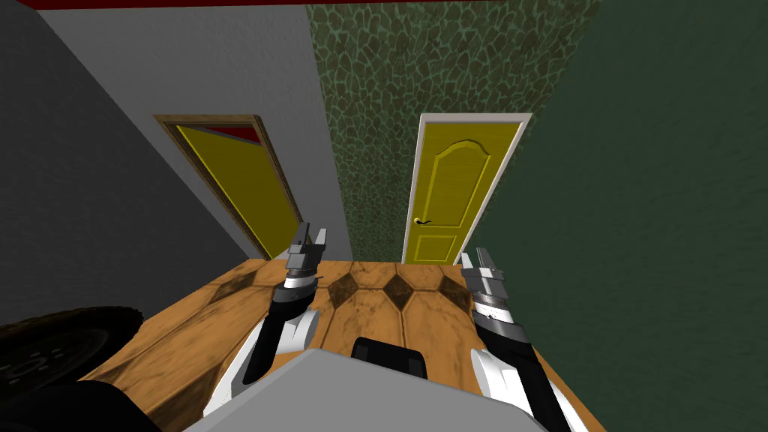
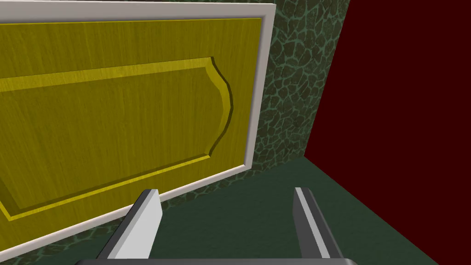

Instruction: Pull the door open

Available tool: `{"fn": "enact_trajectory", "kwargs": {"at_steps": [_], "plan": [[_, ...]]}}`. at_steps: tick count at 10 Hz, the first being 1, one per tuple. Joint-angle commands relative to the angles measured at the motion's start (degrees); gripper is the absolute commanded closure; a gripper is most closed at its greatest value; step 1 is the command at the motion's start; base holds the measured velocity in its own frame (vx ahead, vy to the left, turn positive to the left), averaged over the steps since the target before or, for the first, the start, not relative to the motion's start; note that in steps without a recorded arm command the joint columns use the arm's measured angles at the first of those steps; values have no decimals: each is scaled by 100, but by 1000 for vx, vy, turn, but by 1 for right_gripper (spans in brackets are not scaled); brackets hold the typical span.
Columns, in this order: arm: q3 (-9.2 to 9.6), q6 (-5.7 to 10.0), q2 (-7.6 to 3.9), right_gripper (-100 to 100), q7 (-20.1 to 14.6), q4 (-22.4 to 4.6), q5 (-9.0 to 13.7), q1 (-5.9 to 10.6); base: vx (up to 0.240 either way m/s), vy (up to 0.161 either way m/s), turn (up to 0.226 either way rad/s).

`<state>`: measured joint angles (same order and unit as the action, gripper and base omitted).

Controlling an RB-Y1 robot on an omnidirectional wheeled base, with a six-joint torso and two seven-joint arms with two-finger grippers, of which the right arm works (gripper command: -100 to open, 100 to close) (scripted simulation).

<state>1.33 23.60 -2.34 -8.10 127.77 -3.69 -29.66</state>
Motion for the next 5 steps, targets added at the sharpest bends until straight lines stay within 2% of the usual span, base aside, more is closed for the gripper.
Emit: {"fn": "enact_trajectory", "kwargs": {"at_steps": [1,3,5], "plan": [[-23,51,-52,-100,-31,-227,-16,93,1,-29,17],[-38,85,-85,-100,-52,-379,-26,155,142,5,20],[-68,152,-149,-100,-92,-674,-47,275,154,-18,23]]}}
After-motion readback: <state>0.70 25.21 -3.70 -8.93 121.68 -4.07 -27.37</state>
